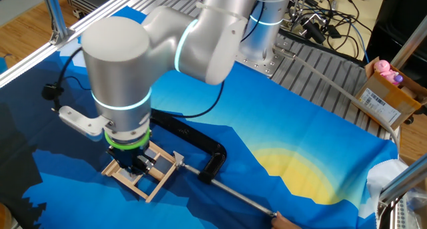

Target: Close a sliding window

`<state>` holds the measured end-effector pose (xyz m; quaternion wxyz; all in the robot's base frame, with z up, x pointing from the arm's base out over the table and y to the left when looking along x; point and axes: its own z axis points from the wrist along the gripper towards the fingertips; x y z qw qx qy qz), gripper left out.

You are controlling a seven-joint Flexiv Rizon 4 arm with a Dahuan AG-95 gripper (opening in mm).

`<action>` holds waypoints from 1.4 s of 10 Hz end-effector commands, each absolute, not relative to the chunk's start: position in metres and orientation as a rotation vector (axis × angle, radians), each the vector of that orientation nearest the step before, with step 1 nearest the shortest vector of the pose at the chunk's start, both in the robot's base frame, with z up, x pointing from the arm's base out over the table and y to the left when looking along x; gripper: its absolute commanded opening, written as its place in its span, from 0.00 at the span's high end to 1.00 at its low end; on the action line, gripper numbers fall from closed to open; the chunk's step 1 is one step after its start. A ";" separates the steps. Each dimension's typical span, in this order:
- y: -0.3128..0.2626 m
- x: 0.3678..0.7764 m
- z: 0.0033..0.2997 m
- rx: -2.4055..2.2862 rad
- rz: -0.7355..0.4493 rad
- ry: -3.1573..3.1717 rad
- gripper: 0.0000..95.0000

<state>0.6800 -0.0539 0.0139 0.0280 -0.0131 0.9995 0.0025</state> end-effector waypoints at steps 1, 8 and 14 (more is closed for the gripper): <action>-0.054 0.679 0.013 -0.041 0.001 3.086 1.00; -0.042 0.680 0.010 -0.018 0.009 3.091 1.00; -0.016 0.678 0.012 0.035 0.008 3.102 1.00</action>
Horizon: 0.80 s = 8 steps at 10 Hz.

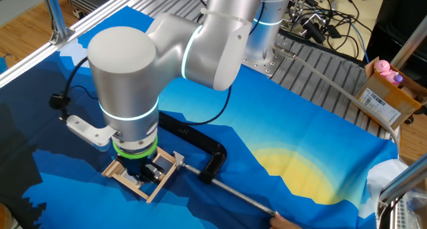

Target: Close a sliding window

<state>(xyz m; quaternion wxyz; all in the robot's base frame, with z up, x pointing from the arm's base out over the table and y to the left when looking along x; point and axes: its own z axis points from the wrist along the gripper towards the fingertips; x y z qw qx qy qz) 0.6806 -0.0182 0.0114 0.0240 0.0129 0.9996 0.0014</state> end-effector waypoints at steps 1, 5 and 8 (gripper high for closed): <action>-0.016 0.679 0.019 0.024 0.013 3.111 1.00; -0.019 0.677 0.018 0.018 -0.008 3.109 1.00; -0.028 0.675 0.014 0.004 -0.006 3.107 1.00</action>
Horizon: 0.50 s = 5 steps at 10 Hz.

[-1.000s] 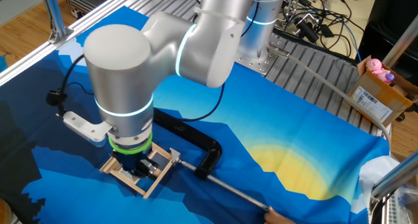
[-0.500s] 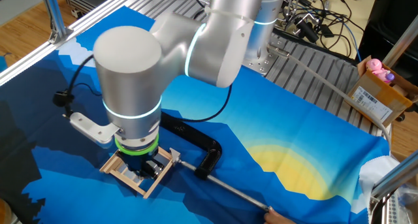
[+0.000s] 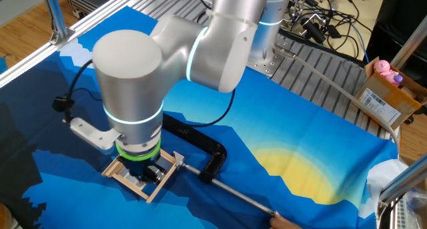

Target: Close a sliding window

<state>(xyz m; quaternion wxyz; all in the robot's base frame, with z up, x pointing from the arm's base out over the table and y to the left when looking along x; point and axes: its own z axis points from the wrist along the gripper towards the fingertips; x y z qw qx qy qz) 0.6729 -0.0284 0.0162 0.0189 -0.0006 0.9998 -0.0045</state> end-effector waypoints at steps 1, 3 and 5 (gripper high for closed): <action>-0.027 0.675 0.012 0.009 -0.002 3.108 1.00; -0.025 0.674 0.010 0.017 0.001 3.107 1.00; -0.018 0.674 0.013 0.032 0.000 3.108 1.00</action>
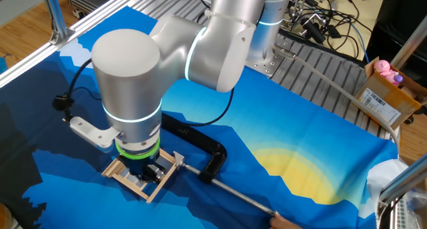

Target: Close a sliding window

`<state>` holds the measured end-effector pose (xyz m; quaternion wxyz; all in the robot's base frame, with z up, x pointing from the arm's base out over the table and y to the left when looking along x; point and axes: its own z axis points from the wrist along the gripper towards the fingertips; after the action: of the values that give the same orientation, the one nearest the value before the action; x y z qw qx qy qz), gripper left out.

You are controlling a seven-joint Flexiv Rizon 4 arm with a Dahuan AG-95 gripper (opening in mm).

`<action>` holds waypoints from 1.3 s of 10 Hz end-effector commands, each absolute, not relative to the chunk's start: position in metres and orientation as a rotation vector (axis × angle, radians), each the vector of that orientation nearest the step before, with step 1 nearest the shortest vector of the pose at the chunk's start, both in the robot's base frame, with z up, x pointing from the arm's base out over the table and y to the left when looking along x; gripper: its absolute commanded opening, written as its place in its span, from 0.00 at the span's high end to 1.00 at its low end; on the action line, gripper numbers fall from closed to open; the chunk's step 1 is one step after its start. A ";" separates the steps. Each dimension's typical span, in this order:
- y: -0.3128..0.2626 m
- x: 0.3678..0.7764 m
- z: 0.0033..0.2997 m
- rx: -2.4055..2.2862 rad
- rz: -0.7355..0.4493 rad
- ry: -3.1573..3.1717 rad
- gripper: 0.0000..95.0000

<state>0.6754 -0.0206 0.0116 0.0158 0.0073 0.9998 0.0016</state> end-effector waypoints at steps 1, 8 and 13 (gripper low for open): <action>-0.016 0.674 0.013 0.039 0.002 3.108 1.00; -0.007 0.671 0.015 0.041 -0.005 3.109 1.00; -0.014 0.671 0.012 0.033 -0.013 3.103 1.00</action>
<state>0.6681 -0.0139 0.0122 0.0203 0.0103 0.9997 -0.0028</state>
